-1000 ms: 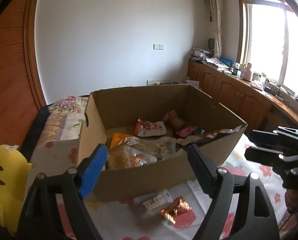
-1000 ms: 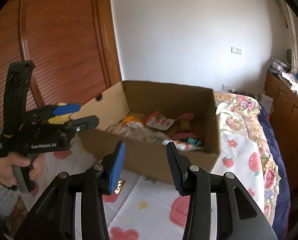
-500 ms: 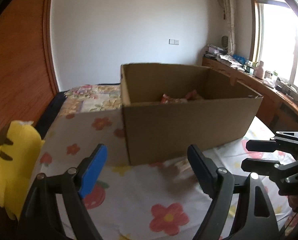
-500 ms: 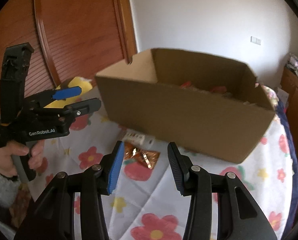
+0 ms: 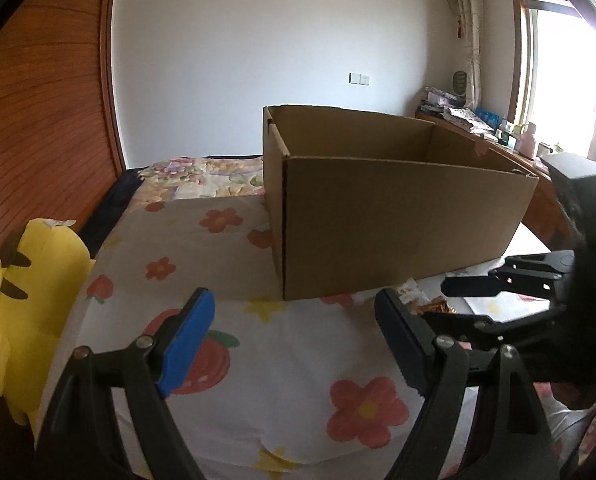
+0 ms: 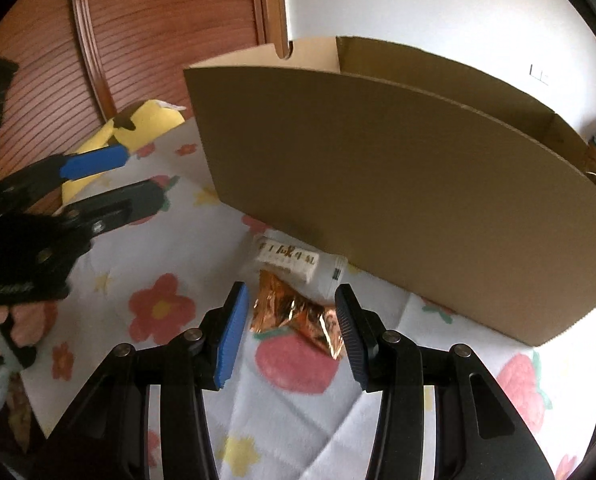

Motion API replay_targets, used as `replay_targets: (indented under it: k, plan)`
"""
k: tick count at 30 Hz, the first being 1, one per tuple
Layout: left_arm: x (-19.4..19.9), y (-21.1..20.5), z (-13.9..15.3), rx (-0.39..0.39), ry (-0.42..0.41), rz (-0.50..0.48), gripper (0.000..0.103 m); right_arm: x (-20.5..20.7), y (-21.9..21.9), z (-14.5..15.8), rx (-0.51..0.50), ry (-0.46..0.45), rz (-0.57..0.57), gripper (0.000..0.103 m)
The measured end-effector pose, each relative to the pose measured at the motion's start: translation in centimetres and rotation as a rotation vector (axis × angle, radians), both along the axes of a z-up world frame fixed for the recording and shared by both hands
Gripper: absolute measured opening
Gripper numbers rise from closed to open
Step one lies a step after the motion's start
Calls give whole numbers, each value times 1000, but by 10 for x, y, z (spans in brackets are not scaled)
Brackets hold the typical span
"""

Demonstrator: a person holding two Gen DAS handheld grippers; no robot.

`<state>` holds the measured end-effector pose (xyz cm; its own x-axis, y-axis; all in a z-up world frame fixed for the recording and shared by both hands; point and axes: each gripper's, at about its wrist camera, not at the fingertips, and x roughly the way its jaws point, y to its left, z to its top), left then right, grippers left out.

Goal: Organize snacks
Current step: 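Lower the right gripper onto the copper foil packet and close it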

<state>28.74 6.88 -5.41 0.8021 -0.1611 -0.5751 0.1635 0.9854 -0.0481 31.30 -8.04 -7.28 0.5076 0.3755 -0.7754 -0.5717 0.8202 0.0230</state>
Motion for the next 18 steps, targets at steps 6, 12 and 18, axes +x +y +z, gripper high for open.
replay_targets:
  k: [6, 12, 18]
  plan:
    - [-2, 2, -2, -7, 6, 0, 83, 11, 4, -7, 7, 38, 43, 45]
    - [-1, 2, -3, -6, 7, 2, 83, 5, 1, -11, -18, 54, 72, 48]
    - [-2, -2, -4, 16, 6, 3, 83, -8, -7, -16, -37, 51, 92, 53]
